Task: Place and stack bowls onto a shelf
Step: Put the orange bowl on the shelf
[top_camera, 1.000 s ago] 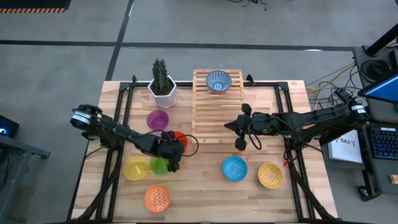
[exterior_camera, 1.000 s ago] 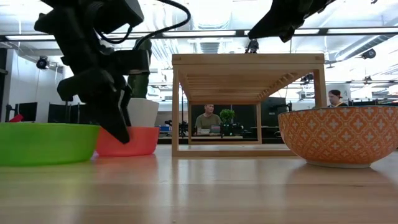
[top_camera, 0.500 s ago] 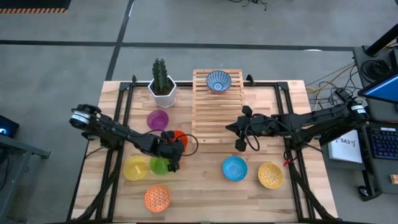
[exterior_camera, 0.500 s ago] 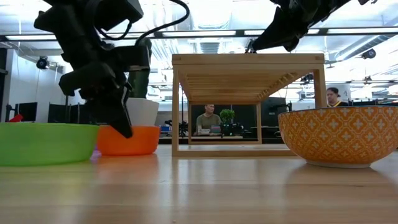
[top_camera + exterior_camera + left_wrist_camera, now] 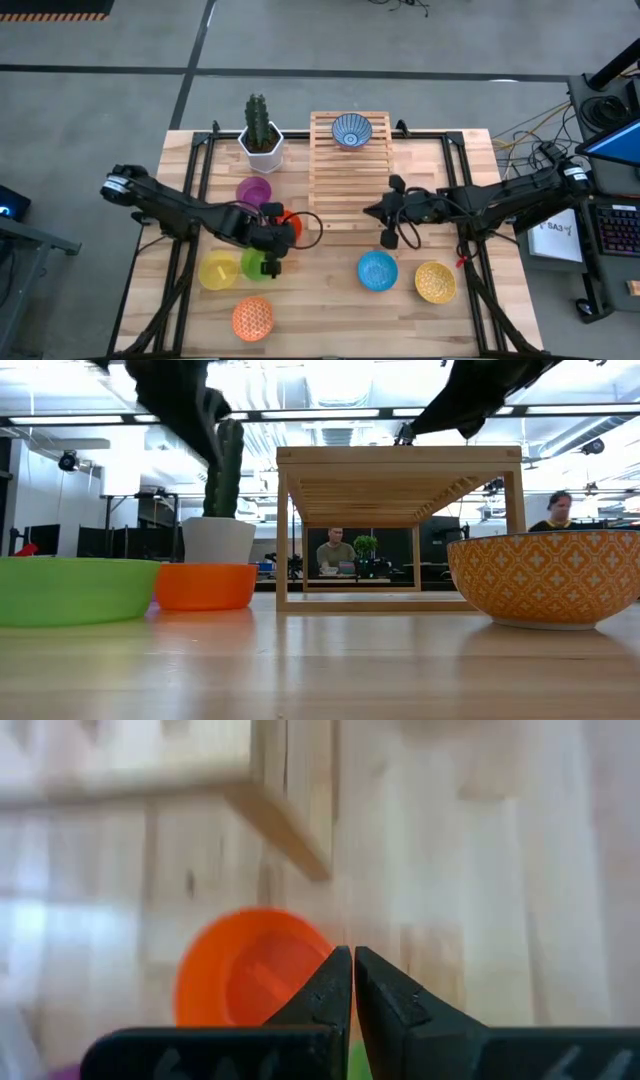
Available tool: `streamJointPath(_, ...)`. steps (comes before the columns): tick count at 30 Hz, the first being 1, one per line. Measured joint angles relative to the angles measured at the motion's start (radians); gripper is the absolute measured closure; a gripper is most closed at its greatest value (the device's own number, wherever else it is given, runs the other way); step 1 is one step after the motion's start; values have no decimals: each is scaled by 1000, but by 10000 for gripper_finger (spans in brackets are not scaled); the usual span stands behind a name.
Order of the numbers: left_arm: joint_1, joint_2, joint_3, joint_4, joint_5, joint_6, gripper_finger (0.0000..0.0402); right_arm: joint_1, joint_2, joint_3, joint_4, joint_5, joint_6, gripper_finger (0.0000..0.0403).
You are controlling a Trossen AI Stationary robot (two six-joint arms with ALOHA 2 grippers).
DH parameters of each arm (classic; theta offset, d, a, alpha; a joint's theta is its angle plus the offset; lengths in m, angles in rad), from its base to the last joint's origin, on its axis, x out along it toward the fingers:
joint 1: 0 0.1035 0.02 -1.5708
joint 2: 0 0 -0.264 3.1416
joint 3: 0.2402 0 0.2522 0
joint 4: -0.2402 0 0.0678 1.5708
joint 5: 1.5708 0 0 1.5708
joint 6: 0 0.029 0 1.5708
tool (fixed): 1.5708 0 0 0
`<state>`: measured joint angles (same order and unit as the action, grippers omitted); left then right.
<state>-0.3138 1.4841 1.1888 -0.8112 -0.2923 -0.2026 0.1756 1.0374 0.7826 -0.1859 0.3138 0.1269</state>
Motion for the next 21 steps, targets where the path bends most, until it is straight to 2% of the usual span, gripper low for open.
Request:
streamJointPath(5, 2, 0, 130, -35, -12, 100, 401, 61, -8, 0, -1, 0, -8, 394)
streamJointPath(11, 1, 0, 188, -7, -12, 205, 401, 106, -31, -1, -16, 0, 5, 394)
streamJointPath(16, 1, 0, 171, -8, -13, 179, 402, 126, -46, -1, -22, 1, 12, 394)
streamJointPath(21, 7, 0, 71, -13, -12, 66, 400, 128, -46, -1, -27, 0, 14, 394)
